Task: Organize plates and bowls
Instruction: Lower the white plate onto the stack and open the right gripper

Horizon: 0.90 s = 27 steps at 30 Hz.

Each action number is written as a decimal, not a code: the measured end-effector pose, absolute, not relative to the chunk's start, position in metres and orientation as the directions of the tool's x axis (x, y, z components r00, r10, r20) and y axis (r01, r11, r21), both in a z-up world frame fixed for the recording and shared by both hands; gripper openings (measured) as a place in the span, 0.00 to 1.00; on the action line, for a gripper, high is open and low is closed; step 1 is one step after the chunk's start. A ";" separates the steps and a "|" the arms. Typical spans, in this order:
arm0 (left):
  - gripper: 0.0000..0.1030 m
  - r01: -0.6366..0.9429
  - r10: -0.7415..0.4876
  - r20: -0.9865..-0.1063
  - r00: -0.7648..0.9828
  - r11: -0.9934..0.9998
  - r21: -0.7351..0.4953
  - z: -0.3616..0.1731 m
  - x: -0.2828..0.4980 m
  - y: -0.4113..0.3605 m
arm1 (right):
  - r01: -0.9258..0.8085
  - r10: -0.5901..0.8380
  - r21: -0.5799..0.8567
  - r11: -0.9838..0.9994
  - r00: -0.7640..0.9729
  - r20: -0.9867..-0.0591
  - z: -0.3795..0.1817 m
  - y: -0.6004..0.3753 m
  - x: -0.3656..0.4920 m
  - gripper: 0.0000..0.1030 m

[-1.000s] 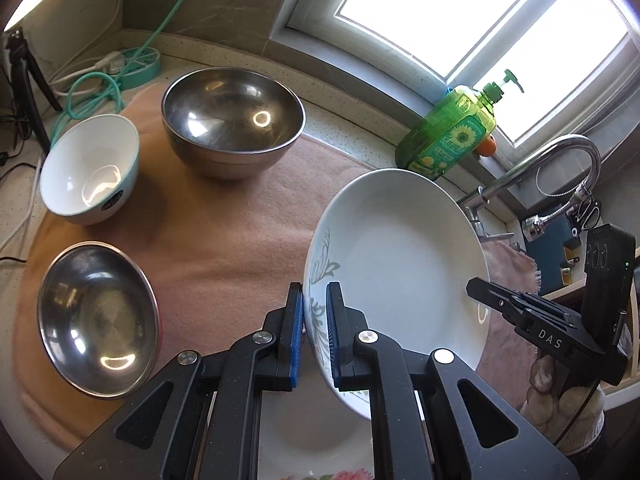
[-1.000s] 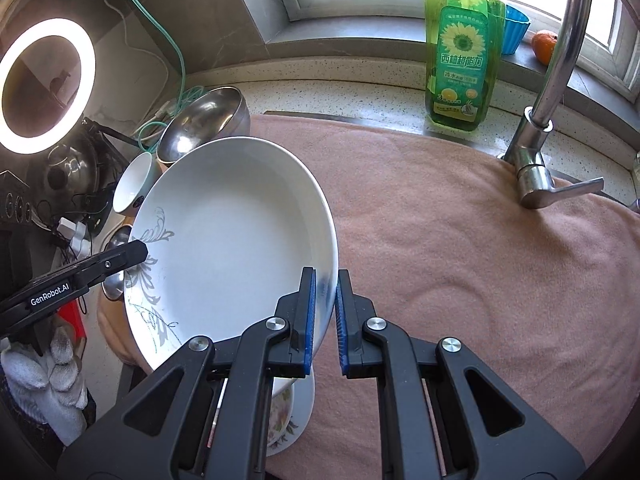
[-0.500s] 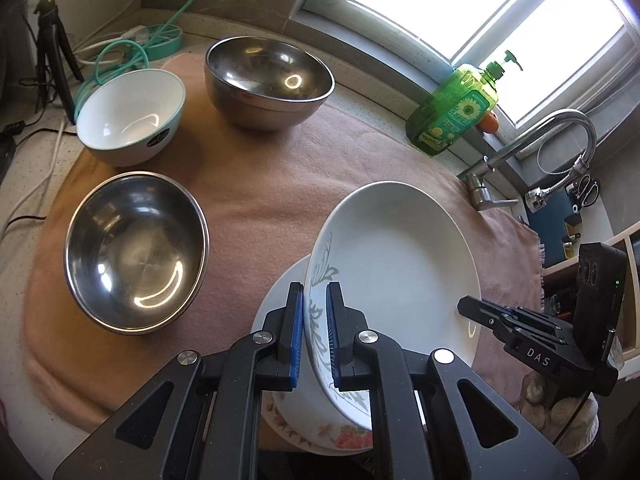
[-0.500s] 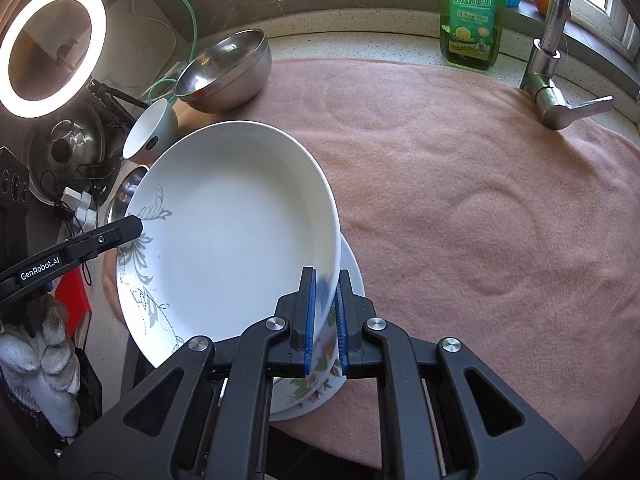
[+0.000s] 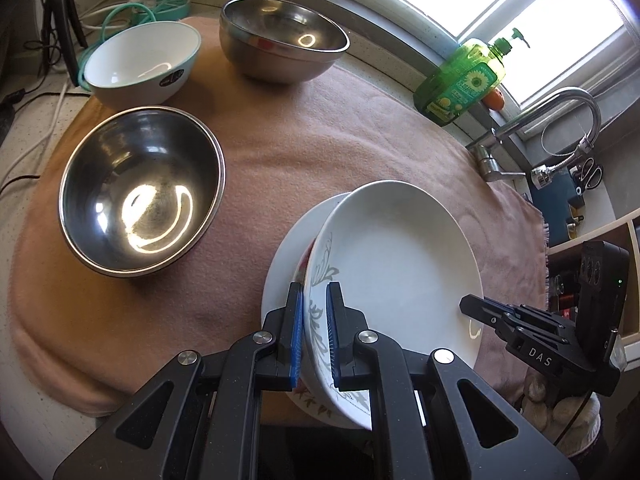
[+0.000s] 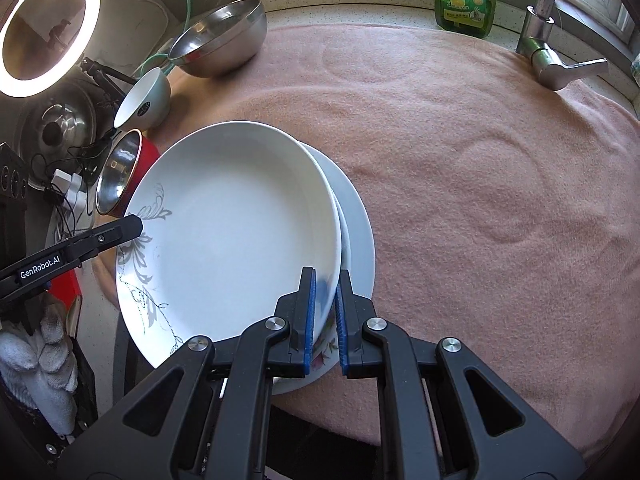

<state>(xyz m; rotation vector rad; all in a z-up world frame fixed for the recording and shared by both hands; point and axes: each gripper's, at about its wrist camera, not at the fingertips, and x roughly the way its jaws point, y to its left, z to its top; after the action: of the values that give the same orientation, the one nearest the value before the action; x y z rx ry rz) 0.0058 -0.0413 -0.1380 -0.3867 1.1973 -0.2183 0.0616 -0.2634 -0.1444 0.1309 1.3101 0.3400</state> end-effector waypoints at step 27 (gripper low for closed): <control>0.09 -0.017 -0.373 -0.871 0.319 0.917 -0.399 -0.150 0.004 -0.036 | -0.200 0.223 0.174 0.964 0.255 -0.941 -0.144 -0.245 0.057 0.17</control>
<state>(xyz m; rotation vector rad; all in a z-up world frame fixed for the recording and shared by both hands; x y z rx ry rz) 0.0041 -0.0362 -0.1497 -0.3661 1.2306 -0.2415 0.0569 -0.2452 -0.1440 0.0204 1.2817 0.2873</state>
